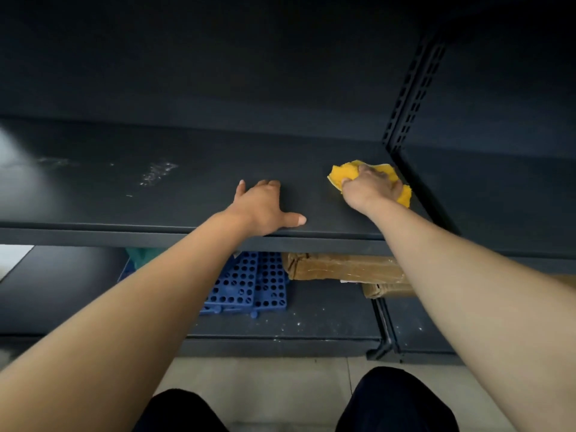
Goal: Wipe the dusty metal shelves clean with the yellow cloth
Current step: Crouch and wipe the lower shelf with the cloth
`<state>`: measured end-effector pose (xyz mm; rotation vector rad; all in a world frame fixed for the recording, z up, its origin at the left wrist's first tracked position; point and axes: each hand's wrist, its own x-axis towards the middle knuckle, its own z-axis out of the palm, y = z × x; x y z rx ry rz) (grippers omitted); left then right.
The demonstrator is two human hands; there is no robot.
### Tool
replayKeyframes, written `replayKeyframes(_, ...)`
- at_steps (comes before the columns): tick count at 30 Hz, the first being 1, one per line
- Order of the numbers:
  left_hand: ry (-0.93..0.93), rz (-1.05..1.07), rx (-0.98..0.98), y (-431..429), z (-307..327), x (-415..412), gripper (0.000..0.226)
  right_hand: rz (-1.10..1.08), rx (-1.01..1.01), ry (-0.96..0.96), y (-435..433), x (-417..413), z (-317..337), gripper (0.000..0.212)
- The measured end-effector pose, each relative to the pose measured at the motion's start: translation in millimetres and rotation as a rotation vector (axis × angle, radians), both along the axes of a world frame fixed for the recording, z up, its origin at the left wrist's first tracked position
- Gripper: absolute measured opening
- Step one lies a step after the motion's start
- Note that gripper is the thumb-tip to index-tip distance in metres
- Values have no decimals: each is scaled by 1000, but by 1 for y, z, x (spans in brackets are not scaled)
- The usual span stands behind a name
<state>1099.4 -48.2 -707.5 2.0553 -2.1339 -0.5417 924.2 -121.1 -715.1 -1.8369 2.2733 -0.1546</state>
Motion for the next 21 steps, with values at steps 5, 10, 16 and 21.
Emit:
replayKeyframes(5,-31,168,-150,19,-5,66,85,156,1,-17,8,75,0,57)
replayKeyframes(10,-104,353,-139,50,-13,148,87,284,-4,-38,15,165,0,58)
replayKeyframes(16,-49,405,-70,58,-12,208,94,383,-16,-50,24,243,0,58)
replayKeyframes(21,-63,350,-76,56,-16,219,92,564,-32,-77,29,303,-1,59)
